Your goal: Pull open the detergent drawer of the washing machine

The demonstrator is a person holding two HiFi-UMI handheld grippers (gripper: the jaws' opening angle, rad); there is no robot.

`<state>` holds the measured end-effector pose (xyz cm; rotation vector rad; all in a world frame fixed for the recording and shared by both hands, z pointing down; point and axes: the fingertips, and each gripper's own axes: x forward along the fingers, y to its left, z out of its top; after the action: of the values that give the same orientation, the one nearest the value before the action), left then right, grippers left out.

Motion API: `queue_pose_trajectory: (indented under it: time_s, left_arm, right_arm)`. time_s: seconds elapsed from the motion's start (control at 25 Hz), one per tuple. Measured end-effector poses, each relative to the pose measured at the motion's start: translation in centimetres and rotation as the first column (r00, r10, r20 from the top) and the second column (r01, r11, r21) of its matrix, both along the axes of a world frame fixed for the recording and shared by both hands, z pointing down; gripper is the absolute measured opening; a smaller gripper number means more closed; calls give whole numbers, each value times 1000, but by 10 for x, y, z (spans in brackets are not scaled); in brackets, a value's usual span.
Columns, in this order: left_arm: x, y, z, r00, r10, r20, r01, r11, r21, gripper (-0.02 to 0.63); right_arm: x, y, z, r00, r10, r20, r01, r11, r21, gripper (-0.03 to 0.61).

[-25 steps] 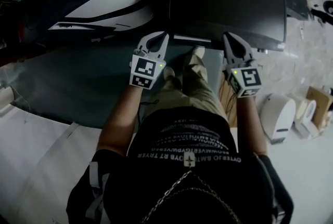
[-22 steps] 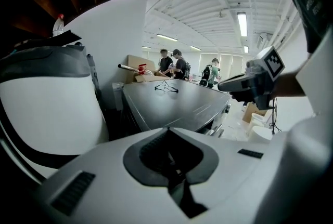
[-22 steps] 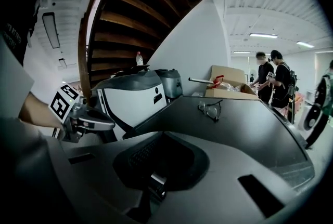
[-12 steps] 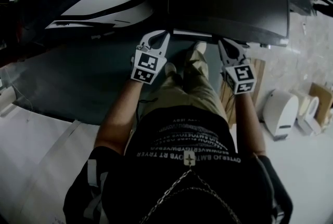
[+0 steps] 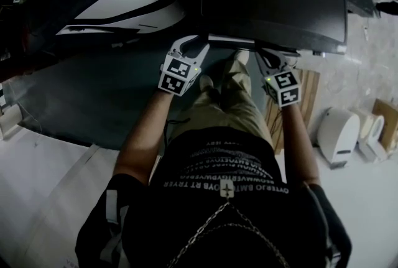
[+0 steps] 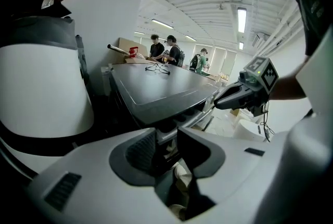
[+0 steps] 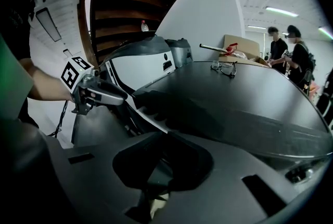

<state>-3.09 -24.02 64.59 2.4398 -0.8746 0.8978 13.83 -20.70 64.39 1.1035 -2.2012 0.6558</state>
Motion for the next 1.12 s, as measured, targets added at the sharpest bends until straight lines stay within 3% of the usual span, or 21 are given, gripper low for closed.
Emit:
queue_pose_trajectory:
  time_s: [0.08, 0.16, 0.44, 0.68, 1.12]
  left_arm:
    - [1, -1, 1, 1000, -1, -7, 0, 1000, -10, 114]
    - [3, -1, 2, 1000, 4, -9, -4, 1000, -15, 115]
    - [4, -1, 5, 1000, 0, -6, 0, 1000, -9, 115]
    - [3, 2, 5, 1000, -2, -4, 2, 1000, -13, 115]
    - [1, 30, 6, 999, 41, -8, -41, 998, -48, 114]
  right_arm:
    - [-1, 0, 0, 1000, 2, -3, -2, 1000, 1, 10]
    - [0, 1, 3, 1000, 5, 0, -5, 1000, -18, 120]
    - [-12, 2, 26, 998, -58, -30, 56, 996, -73, 121]
    - [-10, 2, 27, 998, -1, -61, -4, 997, -79, 112]
    - [-12, 30, 28, 997, 16, -77, -24, 995, -99, 101]
